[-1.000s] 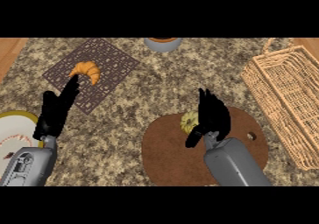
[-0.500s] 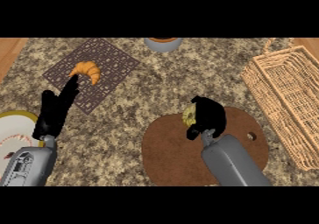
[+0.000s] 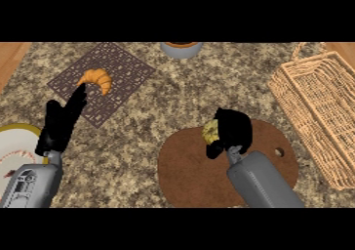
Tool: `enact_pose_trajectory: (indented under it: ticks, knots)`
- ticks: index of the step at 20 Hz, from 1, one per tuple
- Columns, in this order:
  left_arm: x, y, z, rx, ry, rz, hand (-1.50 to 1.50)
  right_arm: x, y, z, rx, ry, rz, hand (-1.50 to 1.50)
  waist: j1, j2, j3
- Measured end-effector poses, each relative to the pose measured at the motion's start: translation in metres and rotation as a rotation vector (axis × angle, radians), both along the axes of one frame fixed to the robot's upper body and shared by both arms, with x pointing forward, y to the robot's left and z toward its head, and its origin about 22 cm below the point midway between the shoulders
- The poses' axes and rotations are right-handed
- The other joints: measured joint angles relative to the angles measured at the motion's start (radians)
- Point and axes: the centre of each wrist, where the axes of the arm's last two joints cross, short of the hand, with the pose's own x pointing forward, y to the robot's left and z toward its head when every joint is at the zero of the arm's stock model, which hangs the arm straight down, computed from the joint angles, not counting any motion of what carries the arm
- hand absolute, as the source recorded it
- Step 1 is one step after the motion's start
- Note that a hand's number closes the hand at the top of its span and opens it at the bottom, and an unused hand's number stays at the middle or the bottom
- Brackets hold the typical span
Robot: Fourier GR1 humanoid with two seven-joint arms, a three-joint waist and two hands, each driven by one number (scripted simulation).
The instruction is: Pick the squash from the cutting board and place it in the basket
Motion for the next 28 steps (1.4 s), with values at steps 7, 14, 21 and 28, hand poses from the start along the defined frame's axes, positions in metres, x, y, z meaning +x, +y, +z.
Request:
enact_pose_trajectory:
  ticks: [7,14,21,28]
  knots:
    - [0.0,0.001,0.003,-0.004,-0.004,-0.004,0.0,-0.025,-0.002,-0.013,-0.081,-0.055,0.312,1.5,-0.001,-0.007,-0.004]
    - [-0.007,0.003,0.0,-0.002,-0.001,0.0,0.0,-0.049,0.001,0.003,0.012,-0.136,0.442,1.5,-0.006,-0.001,0.0]
    - [-0.009,0.007,-0.001,0.002,0.0,0.013,0.0,-0.071,0.004,0.068,0.359,-0.276,0.413,1.5,-0.018,-0.002,0.001]
    - [-0.007,0.011,0.007,-0.003,0.0,0.009,0.0,-0.103,-0.01,0.16,0.588,-0.472,0.329,1.5,-0.014,-0.003,0.001]
